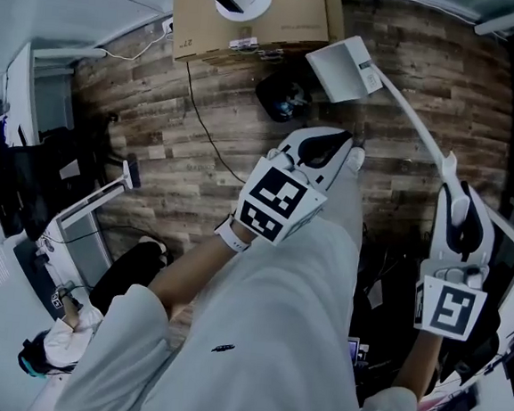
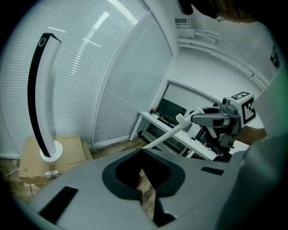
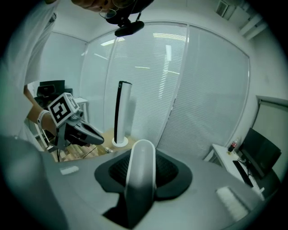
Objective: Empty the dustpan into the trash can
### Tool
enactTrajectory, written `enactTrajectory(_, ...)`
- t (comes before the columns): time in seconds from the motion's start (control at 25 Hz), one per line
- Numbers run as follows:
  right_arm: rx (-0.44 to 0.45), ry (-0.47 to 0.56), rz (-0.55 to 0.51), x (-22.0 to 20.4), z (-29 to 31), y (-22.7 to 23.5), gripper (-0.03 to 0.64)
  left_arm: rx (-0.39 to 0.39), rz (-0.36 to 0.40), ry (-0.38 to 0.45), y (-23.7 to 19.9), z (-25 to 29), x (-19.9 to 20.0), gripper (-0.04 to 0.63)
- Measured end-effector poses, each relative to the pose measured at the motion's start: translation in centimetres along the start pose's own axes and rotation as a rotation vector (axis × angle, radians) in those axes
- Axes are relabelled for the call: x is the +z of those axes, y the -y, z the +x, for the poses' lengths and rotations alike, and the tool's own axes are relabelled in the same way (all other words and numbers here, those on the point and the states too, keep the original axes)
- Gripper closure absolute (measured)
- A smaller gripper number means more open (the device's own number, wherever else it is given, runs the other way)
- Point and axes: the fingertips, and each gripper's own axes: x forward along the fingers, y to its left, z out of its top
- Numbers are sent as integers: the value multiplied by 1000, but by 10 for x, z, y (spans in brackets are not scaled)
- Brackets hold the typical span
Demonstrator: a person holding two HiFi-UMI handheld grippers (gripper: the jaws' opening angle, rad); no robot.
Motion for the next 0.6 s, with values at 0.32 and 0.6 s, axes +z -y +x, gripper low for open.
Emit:
enactTrajectory(0.32, -130, -71, 174, -47, 36, 40, 497, 34, 39, -58, -15, 10, -9, 588)
enactTrajectory(0.6, -177, -163, 252, -84, 76, 57, 495, 55, 59, -62, -21, 31, -9, 589)
